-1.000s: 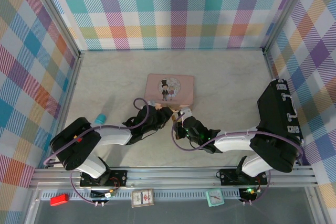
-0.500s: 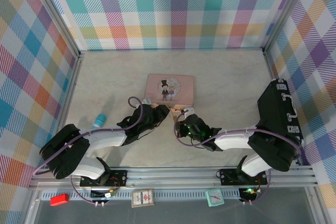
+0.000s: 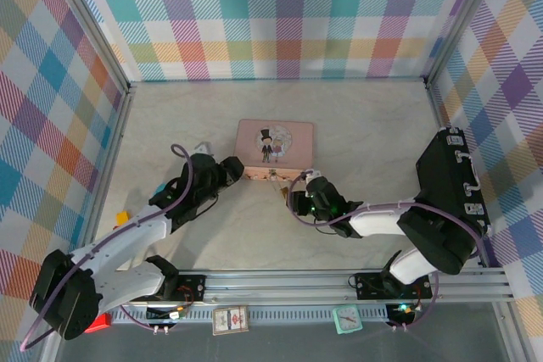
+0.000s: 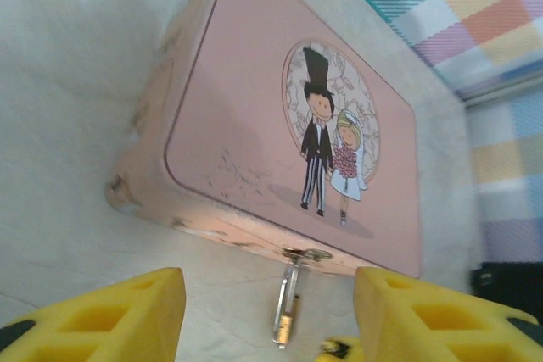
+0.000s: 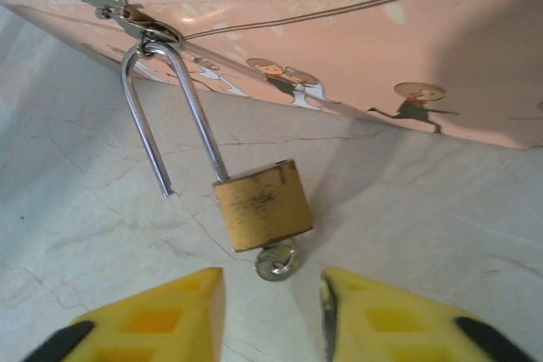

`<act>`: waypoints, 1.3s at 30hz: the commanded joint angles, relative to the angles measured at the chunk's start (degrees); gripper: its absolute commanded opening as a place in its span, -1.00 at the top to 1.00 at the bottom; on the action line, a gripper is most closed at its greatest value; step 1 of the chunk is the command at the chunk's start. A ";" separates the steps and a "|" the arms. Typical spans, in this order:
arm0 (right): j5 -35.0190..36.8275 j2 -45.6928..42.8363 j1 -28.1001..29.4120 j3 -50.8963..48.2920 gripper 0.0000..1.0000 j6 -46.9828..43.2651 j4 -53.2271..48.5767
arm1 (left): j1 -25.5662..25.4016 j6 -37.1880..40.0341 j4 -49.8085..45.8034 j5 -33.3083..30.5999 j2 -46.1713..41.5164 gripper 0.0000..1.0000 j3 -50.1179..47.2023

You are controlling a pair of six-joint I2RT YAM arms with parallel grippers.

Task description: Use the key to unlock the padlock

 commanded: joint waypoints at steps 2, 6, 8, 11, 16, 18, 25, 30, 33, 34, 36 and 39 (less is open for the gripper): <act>-1.42 -4.02 -1.69 1.08 0.18 -6.71 -2.99 | 2.97 15.43 -13.96 -3.43 0.97 -0.15 6.27; -6.95 -3.65 -4.07 3.51 0.18 -9.40 -4.32 | 5.64 19.68 -13.91 1.81 6.47 -0.17 10.44; -9.58 -2.51 -4.95 5.14 0.18 -10.04 -4.57 | 6.43 20.66 -14.03 3.52 10.40 -0.17 12.93; -11.96 -0.36 -6.40 7.47 0.14 -10.61 -5.45 | 7.15 21.00 -12.56 6.87 15.27 -0.17 15.63; -12.88 1.57 -10.60 11.18 -0.14 -11.72 -8.85 | 6.55 20.33 -15.43 6.22 23.47 -0.15 21.68; -14.15 2.09 -12.81 12.68 -0.25 -12.63 -9.47 | 5.76 19.90 -15.95 6.43 26.53 -0.14 23.24; -22.92 7.28 -19.29 18.68 -0.24 -10.67 -12.30 | 1.56 17.16 -12.66 7.82 31.51 -0.13 23.53; -27.17 8.04 -19.32 15.58 -0.23 -5.36 -7.01 | -0.44 16.71 -12.53 8.35 33.35 -0.13 23.98; -29.32 8.46 -19.34 10.88 -0.21 0.09 2.14 | -0.99 16.41 -10.56 8.74 34.68 -0.13 24.11; -29.83 8.69 -19.32 9.59 -0.20 1.61 5.12 | -1.15 16.32 -10.28 8.95 35.13 -0.13 24.07; -30.48 9.19 -19.36 7.96 -0.18 3.56 8.48 | -1.43 16.09 -9.91 9.21 35.77 -0.13 24.22; -29.80 9.84 -19.33 7.39 -0.12 4.64 11.00 | -1.70 15.69 -9.63 9.16 36.32 -0.12 24.42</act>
